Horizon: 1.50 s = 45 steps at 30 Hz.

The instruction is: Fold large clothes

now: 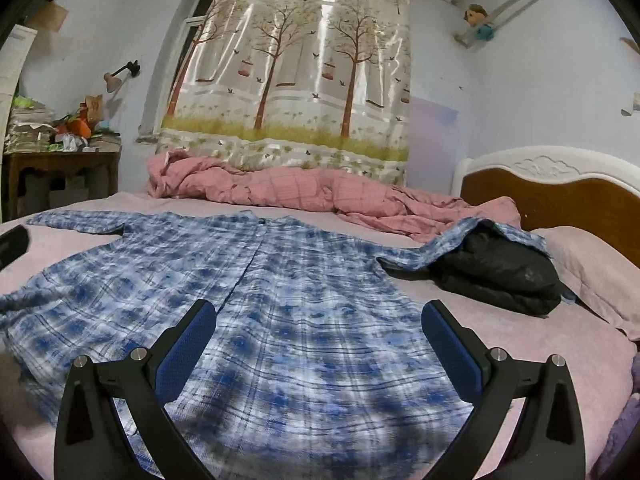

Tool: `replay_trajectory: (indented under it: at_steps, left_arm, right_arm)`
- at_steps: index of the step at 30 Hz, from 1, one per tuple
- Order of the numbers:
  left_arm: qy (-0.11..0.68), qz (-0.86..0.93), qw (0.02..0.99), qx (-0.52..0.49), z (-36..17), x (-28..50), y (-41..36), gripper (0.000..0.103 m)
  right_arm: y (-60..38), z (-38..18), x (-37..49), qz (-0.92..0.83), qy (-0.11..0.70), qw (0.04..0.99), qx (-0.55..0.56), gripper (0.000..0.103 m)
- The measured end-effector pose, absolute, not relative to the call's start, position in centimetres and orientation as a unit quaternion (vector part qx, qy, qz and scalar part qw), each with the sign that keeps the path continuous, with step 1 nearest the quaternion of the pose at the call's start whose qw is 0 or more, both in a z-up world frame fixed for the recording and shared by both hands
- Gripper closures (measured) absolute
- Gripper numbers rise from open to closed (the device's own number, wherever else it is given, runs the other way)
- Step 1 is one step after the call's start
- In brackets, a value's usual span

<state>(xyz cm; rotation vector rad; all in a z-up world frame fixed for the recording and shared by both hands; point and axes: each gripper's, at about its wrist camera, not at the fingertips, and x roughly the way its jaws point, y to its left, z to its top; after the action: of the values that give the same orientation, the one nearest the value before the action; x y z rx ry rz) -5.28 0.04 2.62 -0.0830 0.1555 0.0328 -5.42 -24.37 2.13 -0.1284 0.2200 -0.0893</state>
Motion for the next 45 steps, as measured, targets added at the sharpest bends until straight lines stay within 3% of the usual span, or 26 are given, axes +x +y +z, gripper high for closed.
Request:
replay_trajectory:
  at_steps: [6,10,17,27,31,35,40,45]
  left_arm:
    - [0.068,0.021,0.997,-0.011,5.0,-9.1,-0.6,0.000]
    - [0.074,0.009,0.997,-0.033,5.4,-10.0,-0.7,0.000]
    - [0.160,-0.006,0.984,-0.076,2.7,-9.6,-0.4,0.003]
    - [0.239,-0.004,0.969,-0.066,-1.3,-9.1,-1.2,0.010]
    - [0.299,-0.038,0.948,-0.103,-3.1,-8.0,-1.2,0.014]
    - [0.356,-0.128,0.903,-0.206,-5.4,-6.0,-0.3,0.013]
    - [0.354,-0.131,0.899,-0.222,-5.0,-4.5,-0.1,0.014]
    - [0.338,-0.128,0.896,-0.259,-4.7,-2.7,1.7,0.025]
  right_arm:
    - [-25.8,4.8,-8.9,-0.022,0.074,0.996,-0.038,0.000]
    - [-27.0,5.2,-10.7,-0.021,0.111,0.993,-0.017,0.000]
    - [-27.9,2.2,-13.0,0.005,0.183,0.983,0.020,0.000]
    - [-28.7,-4.1,-12.1,0.058,0.296,0.948,0.103,0.017]
    - [-29.2,-5.0,-11.1,0.088,0.319,0.933,0.144,0.020]
    - [-28.6,-4.8,-9.8,0.096,0.324,0.932,0.133,0.020]
    - [-28.3,-4.6,-7.8,0.095,0.333,0.927,0.143,0.020]
    - [-28.9,-4.2,-6.2,0.072,0.321,0.930,0.161,0.020]
